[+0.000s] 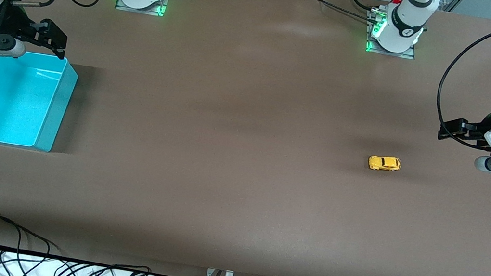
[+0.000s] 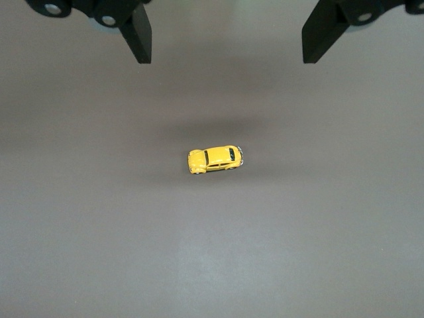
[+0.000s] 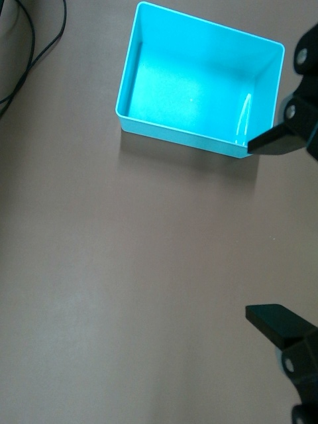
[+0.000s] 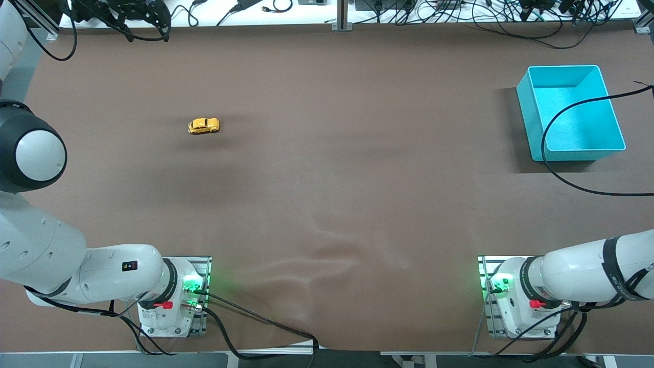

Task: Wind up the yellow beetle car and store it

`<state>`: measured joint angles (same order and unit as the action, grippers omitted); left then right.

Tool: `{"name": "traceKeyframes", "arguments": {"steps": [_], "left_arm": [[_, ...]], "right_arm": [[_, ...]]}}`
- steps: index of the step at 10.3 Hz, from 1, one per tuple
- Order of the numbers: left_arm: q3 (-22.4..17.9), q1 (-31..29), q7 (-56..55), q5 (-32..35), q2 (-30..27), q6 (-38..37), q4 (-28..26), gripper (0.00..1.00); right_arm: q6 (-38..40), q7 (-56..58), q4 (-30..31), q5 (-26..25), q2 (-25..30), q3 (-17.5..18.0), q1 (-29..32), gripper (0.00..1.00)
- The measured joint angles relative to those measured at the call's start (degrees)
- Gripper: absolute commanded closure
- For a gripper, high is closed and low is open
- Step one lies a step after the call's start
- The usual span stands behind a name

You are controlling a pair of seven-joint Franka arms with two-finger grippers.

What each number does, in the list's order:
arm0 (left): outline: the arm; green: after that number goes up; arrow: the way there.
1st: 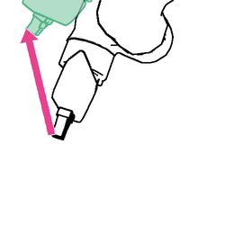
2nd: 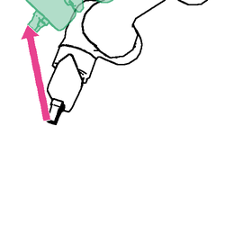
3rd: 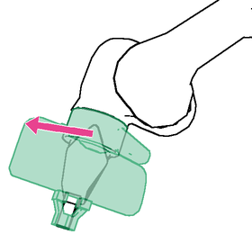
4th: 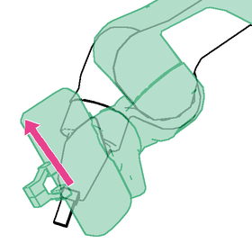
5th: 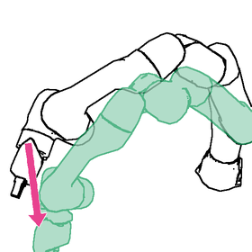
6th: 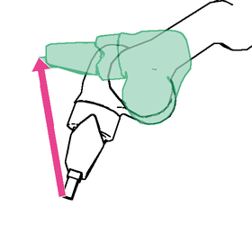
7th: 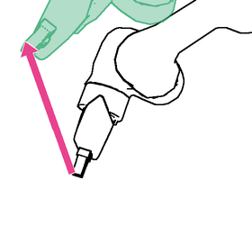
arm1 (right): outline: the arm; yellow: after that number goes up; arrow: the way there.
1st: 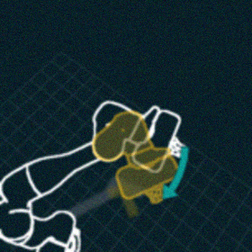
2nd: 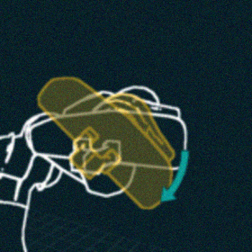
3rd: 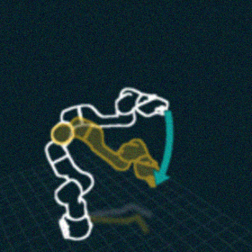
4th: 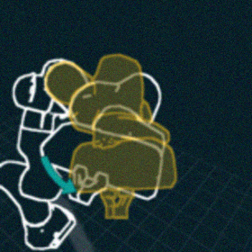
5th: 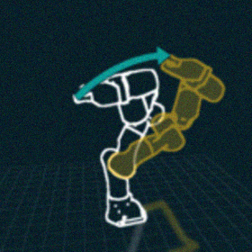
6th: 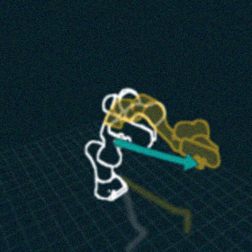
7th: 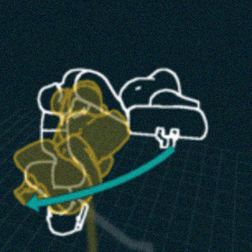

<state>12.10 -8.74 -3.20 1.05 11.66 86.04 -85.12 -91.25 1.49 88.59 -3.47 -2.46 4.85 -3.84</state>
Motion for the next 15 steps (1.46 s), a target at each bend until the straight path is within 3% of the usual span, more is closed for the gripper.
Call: {"name": "traceKeyframes", "arguments": {"steps": [6, 15], "left_arm": [[0.1, 0.0, -6.8, 0.5, 3.2, 0.0, 0.0, 0.0], [0.9, 0.0, -3.9, 0.6, 1.6, -2.2, 1.4, 0.0]], "right_arm": [[0.2, 0.0, 0.0, 1.5, 0.0, -0.8, 0.2, 0.0], [0.5, 0.0, -0.4, 1.5, 0.1, -0.8, 0.2, 0.0]]}}
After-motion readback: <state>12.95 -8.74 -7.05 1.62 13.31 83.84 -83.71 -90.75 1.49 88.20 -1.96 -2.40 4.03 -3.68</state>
